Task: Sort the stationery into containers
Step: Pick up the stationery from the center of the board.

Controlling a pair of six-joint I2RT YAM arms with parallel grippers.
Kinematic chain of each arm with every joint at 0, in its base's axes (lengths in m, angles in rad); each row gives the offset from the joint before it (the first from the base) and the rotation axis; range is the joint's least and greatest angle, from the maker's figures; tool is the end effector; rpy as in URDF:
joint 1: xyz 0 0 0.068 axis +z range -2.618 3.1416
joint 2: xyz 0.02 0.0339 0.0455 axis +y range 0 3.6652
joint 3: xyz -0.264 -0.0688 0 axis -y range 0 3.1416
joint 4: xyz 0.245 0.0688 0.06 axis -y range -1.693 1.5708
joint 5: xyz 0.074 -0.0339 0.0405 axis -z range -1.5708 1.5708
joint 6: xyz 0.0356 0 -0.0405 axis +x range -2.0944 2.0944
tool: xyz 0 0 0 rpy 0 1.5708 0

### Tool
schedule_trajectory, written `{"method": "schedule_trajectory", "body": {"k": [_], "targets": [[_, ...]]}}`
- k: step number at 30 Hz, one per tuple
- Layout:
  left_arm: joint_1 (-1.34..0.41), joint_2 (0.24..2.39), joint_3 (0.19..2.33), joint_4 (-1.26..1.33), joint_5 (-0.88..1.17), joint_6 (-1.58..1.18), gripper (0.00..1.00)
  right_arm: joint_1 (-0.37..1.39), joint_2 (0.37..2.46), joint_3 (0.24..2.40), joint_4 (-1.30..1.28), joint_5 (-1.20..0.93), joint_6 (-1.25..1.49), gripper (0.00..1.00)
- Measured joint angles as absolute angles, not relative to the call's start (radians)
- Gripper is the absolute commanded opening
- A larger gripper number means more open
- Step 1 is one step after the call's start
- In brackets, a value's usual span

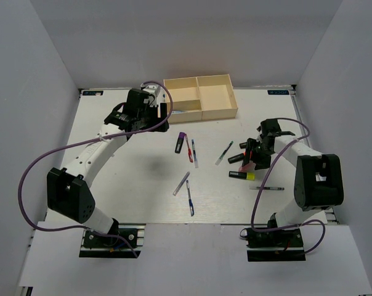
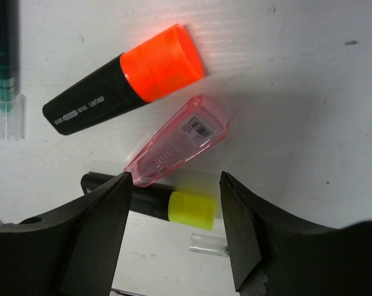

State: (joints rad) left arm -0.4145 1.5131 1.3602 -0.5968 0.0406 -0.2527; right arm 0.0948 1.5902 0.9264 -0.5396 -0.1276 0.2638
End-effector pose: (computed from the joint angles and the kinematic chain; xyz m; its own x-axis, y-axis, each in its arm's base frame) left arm 0.3072 -0.1367 0.3244 -0.7113 0.0400 -0.7017 0.2600 0.9425 -0.2098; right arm 0.2926 0.0324 0.1717 -0.9333 0.1711 -0.3158 0.1077 0.9721 0.2083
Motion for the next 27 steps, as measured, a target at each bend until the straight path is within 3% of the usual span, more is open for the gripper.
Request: {"method": "schedule_trajectory", "body": {"k": [12,27], "targets": [[-0.414,1.515,1.352,-0.593,0.04,-0.252,0.83,0.149,1.658,0.97,-0.52,-0.012,0.292,0.61],[-0.414,1.514,1.321,-0.59,0.033,-0.248,0.83,0.157,1.663,0.986,-0.522,0.039,0.291,0.33]]}}
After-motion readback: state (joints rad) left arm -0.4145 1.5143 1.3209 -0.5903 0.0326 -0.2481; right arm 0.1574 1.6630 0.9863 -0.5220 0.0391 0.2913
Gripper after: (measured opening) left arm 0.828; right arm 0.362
